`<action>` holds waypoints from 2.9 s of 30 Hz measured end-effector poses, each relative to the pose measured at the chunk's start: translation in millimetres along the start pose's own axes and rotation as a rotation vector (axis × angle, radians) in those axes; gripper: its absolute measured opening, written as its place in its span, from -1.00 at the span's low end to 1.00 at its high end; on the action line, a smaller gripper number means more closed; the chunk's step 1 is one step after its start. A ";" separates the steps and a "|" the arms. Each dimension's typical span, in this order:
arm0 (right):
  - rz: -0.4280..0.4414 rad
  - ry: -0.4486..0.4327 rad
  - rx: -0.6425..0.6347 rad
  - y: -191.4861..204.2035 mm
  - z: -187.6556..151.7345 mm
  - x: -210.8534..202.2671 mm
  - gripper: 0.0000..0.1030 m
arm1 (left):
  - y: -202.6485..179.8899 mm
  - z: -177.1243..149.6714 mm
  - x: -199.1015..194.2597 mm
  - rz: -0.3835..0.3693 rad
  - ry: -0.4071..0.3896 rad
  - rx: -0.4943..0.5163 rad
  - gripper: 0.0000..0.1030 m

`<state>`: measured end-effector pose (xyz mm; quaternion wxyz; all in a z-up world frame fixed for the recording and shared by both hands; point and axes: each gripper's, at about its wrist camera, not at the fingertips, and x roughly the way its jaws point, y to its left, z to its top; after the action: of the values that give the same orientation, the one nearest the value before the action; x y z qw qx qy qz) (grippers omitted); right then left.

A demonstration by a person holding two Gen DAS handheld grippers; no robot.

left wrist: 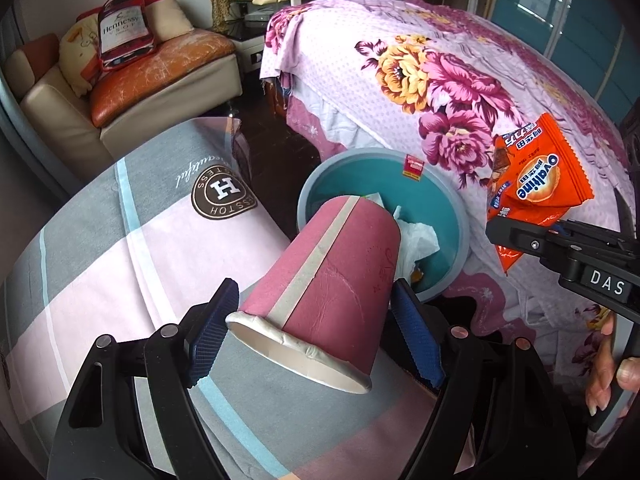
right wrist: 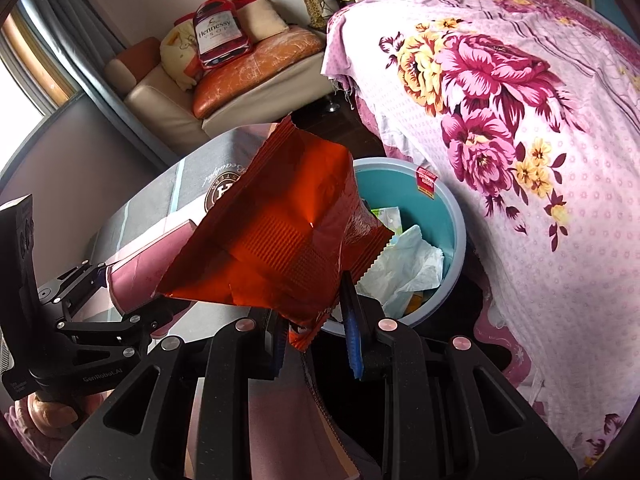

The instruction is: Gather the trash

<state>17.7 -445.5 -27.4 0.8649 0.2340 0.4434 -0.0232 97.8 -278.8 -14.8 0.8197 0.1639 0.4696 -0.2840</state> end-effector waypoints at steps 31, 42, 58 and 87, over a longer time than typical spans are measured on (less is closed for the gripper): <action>-0.103 0.052 0.022 -18.9 30.2 41.6 0.45 | 10.6 15.3 58.0 -0.045 0.067 -0.092 0.84; -0.131 0.067 -0.013 4.2 15.1 24.5 0.69 | 34.4 -5.3 31.0 -0.009 0.060 -0.161 0.85; -0.172 0.085 -0.146 75.6 -25.1 -9.1 0.86 | 76.6 -49.1 -46.4 0.075 -0.034 -0.256 0.92; -0.211 0.068 -0.201 115.9 -64.5 -32.7 0.86 | 102.7 -100.3 -77.2 0.105 -0.047 -0.348 0.92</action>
<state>-22.1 -320.5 10.6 0.8613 0.0988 0.4946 -0.0616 62.9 -120.5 1.4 0.8602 0.0373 0.4831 -0.1591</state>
